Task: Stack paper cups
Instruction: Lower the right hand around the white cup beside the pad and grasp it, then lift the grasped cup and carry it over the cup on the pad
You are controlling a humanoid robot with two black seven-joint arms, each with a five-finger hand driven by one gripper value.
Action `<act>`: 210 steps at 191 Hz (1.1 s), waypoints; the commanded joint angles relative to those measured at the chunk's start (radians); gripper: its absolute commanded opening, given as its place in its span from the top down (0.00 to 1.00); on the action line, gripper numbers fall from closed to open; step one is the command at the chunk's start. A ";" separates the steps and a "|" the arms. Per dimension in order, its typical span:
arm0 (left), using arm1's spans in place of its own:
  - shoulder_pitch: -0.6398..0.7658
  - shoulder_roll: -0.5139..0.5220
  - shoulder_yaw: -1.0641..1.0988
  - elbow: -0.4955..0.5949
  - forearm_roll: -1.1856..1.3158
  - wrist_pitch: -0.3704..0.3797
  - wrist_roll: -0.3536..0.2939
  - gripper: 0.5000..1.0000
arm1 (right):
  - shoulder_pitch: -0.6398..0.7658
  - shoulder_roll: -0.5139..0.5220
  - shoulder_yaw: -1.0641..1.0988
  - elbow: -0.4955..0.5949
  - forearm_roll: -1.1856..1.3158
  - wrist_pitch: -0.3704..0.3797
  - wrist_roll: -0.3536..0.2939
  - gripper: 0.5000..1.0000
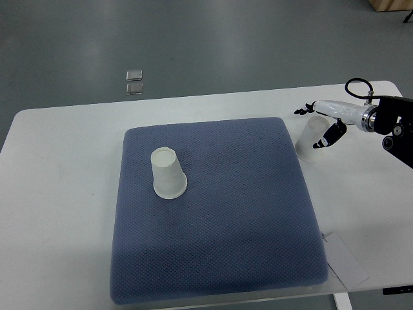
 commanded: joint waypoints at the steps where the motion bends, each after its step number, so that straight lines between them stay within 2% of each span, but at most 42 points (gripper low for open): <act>1: 0.000 0.000 0.001 0.000 0.000 0.001 0.000 0.00 | 0.012 0.002 -0.036 -0.022 -0.001 -0.028 0.000 0.33; 28: 0.000 0.000 0.000 0.000 0.000 0.001 0.000 0.00 | 0.014 0.000 -0.054 -0.028 -0.001 -0.040 0.000 0.39; 67: 0.000 0.000 0.000 0.000 0.000 0.001 0.000 0.00 | 0.015 0.000 -0.054 -0.030 -0.001 -0.038 0.000 0.41; 98: 0.000 0.000 0.000 0.000 0.000 0.001 0.000 0.00 | 0.015 0.000 -0.054 -0.030 -0.001 -0.032 0.000 0.50; 131: 0.000 0.000 0.000 0.000 0.000 -0.001 0.000 0.00 | 0.015 0.000 -0.054 -0.030 -0.001 -0.031 0.002 0.56; 144: 0.000 0.000 0.000 0.000 0.000 0.001 0.000 0.00 | 0.020 0.000 -0.054 -0.028 -0.001 -0.028 0.003 0.63; 159: 0.000 0.000 0.001 0.000 0.000 -0.001 0.000 0.00 | 0.026 -0.003 -0.054 -0.028 0.002 -0.028 0.005 0.76; 172: 0.000 0.000 0.000 0.000 0.000 0.001 0.000 0.00 | 0.032 -0.009 -0.051 -0.028 0.006 -0.026 0.006 0.82; 190: 0.000 0.000 0.000 0.000 0.000 -0.001 0.000 0.00 | 0.073 -0.017 -0.050 -0.017 0.016 -0.020 0.006 0.82; 210: 0.000 0.000 0.000 0.000 0.000 0.001 0.000 0.00 | 0.132 -0.020 -0.039 0.013 0.019 0.020 0.017 0.82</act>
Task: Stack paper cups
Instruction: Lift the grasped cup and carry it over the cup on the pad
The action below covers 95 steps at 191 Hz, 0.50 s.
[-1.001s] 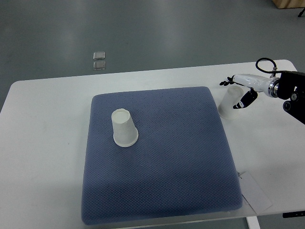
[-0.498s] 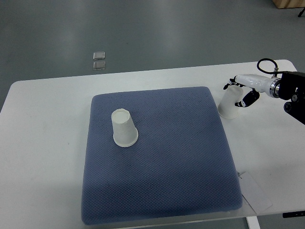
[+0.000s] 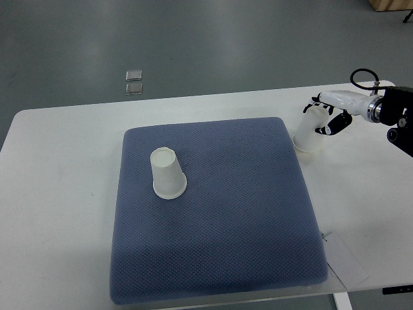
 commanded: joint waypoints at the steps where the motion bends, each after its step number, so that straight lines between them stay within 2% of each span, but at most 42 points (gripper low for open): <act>1: 0.000 0.000 0.000 0.000 0.000 0.001 0.000 0.00 | 0.064 -0.004 0.009 0.033 0.004 0.036 0.008 0.82; 41: 0.000 0.000 0.000 0.000 0.000 0.000 0.000 0.00 | 0.209 -0.040 0.014 0.157 0.035 0.099 0.010 0.82; 64: 0.000 0.000 0.000 0.000 0.000 0.001 0.000 0.00 | 0.298 -0.023 0.014 0.218 0.053 0.157 0.010 0.82; 76: 0.000 0.000 0.001 0.000 0.000 0.001 0.000 0.00 | 0.303 -0.023 0.014 0.225 0.053 0.161 0.010 0.82; 77: 0.000 0.000 0.000 0.000 0.000 0.000 0.000 0.00 | 0.330 -0.014 0.014 0.253 0.055 0.184 0.010 0.82; 85: 0.000 0.000 0.000 0.000 0.000 0.000 0.000 0.00 | 0.349 -0.001 0.014 0.277 0.055 0.203 0.010 0.82; 95: 0.000 0.000 0.000 0.000 0.000 0.000 0.000 0.00 | 0.352 0.002 0.014 0.281 0.055 0.206 0.010 0.82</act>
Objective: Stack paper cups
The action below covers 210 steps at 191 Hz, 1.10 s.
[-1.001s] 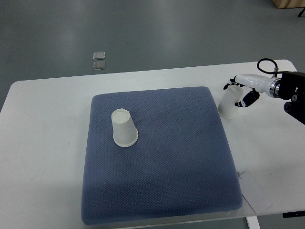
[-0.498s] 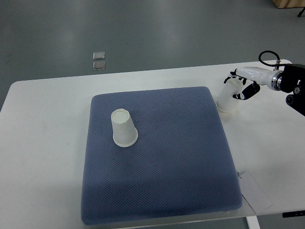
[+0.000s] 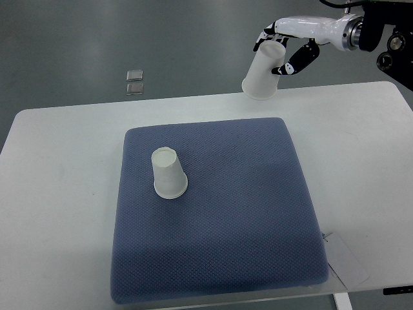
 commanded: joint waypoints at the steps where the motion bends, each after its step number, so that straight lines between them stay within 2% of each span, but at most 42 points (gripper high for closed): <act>1: 0.000 0.000 -0.001 0.000 0.000 -0.001 0.000 0.00 | 0.029 0.014 0.000 0.033 0.001 0.026 0.000 0.82; 11: 0.000 0.000 0.001 0.000 0.000 -0.001 0.000 0.00 | 0.060 0.045 0.001 0.083 0.003 0.058 0.000 0.82; 62: 0.000 0.000 -0.001 0.000 0.000 -0.001 0.000 0.00 | 0.098 0.157 0.001 0.131 0.003 0.123 0.003 0.81; 160: 0.000 0.000 -0.001 0.000 0.000 -0.001 0.000 0.00 | 0.101 0.291 -0.003 0.134 0.000 0.147 -0.013 0.81; 188: 0.000 0.000 0.001 0.000 0.000 -0.001 0.000 0.00 | 0.093 0.324 -0.015 0.132 -0.009 0.138 -0.045 0.81; 210: 0.000 0.000 -0.001 0.000 0.000 -0.001 0.000 0.00 | 0.083 0.330 -0.019 0.128 -0.017 0.138 -0.046 0.81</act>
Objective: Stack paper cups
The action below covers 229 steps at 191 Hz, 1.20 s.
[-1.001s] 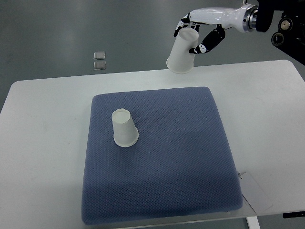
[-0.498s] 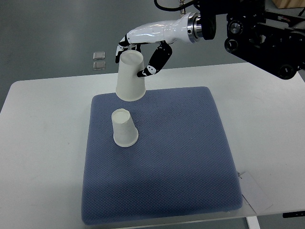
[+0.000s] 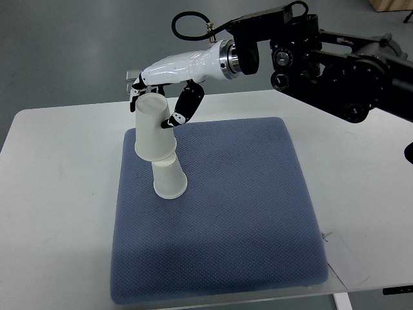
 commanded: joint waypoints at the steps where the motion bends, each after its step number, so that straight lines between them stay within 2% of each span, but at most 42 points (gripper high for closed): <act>1: 0.000 0.000 0.001 0.000 0.000 -0.001 0.000 0.00 | -0.011 0.006 -0.003 -0.004 -0.006 -0.001 -0.004 0.81; 88: 0.000 0.000 0.001 0.000 0.000 -0.001 0.000 0.00 | -0.035 0.031 -0.012 -0.014 -0.017 -0.006 -0.009 0.81; 114: 0.000 0.000 0.000 0.000 0.000 -0.001 0.000 0.00 | -0.042 0.035 -0.011 -0.014 -0.017 -0.009 -0.033 0.81; 187: 0.000 0.000 0.000 0.000 0.000 -0.001 0.000 0.00 | -0.062 0.048 -0.014 -0.031 -0.025 -0.041 -0.035 0.80; 202: 0.000 0.000 0.000 0.000 0.000 -0.001 0.000 0.00 | -0.067 0.049 -0.017 -0.037 -0.025 -0.044 -0.035 0.74; 229: 0.000 0.000 0.000 0.000 0.000 -0.001 0.000 0.00 | -0.088 0.054 -0.019 -0.045 -0.025 -0.044 -0.035 0.50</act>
